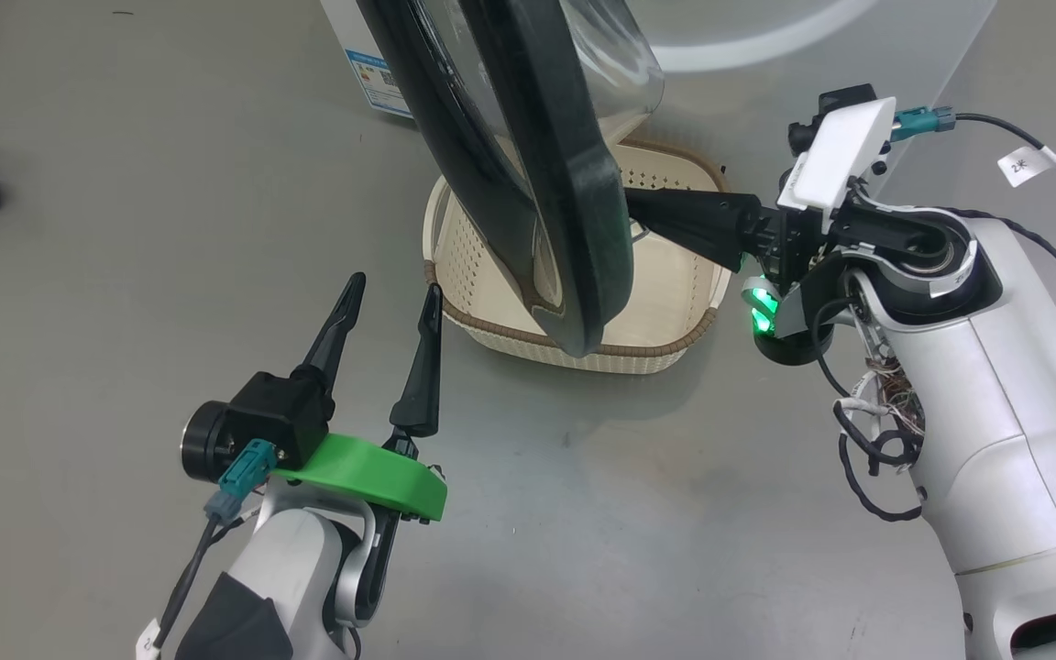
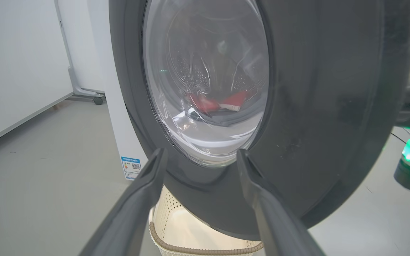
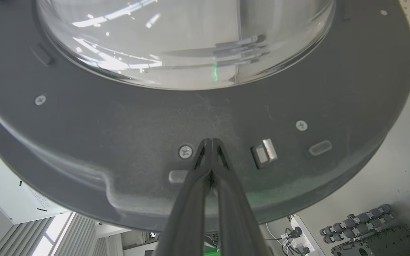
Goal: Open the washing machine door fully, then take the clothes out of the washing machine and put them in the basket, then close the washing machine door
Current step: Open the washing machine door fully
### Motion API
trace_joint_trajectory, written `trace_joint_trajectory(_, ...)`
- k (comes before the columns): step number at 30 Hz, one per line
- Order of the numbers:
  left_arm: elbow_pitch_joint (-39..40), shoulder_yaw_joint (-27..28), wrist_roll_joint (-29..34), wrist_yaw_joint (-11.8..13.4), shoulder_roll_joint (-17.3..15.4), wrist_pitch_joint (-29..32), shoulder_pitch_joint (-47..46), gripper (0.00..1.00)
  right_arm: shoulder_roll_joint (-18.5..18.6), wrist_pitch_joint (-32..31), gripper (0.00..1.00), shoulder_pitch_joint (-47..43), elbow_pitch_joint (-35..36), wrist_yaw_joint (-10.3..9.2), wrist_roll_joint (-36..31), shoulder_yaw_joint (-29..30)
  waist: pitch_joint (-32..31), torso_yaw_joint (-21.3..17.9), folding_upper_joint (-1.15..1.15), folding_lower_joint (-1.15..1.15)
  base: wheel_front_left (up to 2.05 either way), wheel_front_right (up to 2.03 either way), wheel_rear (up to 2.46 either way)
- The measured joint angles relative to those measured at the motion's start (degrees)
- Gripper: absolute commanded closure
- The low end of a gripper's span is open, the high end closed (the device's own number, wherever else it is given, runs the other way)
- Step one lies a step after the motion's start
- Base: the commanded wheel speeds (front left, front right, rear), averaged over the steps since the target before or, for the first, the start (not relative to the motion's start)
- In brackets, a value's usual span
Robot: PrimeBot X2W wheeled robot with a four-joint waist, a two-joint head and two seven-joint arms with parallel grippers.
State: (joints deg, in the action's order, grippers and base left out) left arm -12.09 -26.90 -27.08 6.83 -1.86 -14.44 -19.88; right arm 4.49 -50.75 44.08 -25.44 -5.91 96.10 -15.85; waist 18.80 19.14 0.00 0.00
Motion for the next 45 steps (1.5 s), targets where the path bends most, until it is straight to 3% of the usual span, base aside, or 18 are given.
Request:
trace_joint_trajectory(16,-0.32,0.3,0.01,0.0,-0.02,0.0,0.69,0.0,-0.23,-0.35,1.0,-2.62,3.45,-0.82,3.38,-5.38,-1.03,0.4,0.0,0.0,0.0,0.0,0.0)
trace_joint_trajectory(30,-0.31,2.19,-1.11,0.0,-0.02,0.0,1.08,0.0,-0.42,3.72,1.0,-3.24,4.94,-0.69,4.14,-7.5,-1.06,-0.46,0.0,0.0,0.0,0.0,0.0)
trace_joint_trajectory(38,-1.66,4.05,0.1,0.0,-0.01,0.0,1.09,0.0,0.69,9.77,1.0,-3.29,4.81,4.13,-2.93,-7.0,-2.94,-2.25,0.0,0.0,0.0,0.0,0.0)
trace_joint_trajectory(45,-3.37,5.92,3.0,0.0,-0.01,0.0,1.42,0.0,6.46,17.98,1.0,-5.31,4.64,10.04,-13.14,-6.86,-5.36,-4.96,0.0,0.0,0.0,0.0,0.0)
